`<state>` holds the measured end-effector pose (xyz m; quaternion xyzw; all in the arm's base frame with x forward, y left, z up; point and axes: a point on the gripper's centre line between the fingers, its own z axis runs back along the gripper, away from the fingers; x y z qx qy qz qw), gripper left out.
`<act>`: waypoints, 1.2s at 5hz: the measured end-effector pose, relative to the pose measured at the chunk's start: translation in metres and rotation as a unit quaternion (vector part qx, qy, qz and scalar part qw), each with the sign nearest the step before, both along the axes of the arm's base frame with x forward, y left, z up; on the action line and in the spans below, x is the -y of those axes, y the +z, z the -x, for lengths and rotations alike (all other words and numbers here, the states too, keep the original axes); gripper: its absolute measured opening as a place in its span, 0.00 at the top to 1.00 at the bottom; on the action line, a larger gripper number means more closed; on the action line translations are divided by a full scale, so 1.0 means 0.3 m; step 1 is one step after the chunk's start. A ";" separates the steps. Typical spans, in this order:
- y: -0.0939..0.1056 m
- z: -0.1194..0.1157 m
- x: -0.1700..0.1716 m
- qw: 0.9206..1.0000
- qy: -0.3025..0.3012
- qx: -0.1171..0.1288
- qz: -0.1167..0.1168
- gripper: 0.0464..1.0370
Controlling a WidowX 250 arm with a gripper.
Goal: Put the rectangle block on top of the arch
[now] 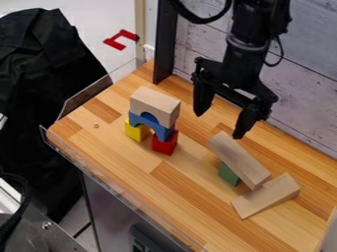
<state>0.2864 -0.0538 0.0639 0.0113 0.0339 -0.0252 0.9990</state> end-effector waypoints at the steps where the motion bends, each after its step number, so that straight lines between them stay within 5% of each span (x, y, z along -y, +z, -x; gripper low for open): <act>1: -0.028 0.013 -0.003 1.000 0.002 -0.016 -0.003 0.04; 2: -0.036 0.014 -0.001 0.998 0.055 -0.024 -0.036 0.04; 4: -0.060 -0.013 0.060 0.993 0.119 0.018 0.005 0.04; 5: -0.095 -0.013 0.074 0.976 0.207 0.048 0.040 0.04; 6: -0.114 -0.036 0.093 0.942 0.331 0.037 0.047 0.04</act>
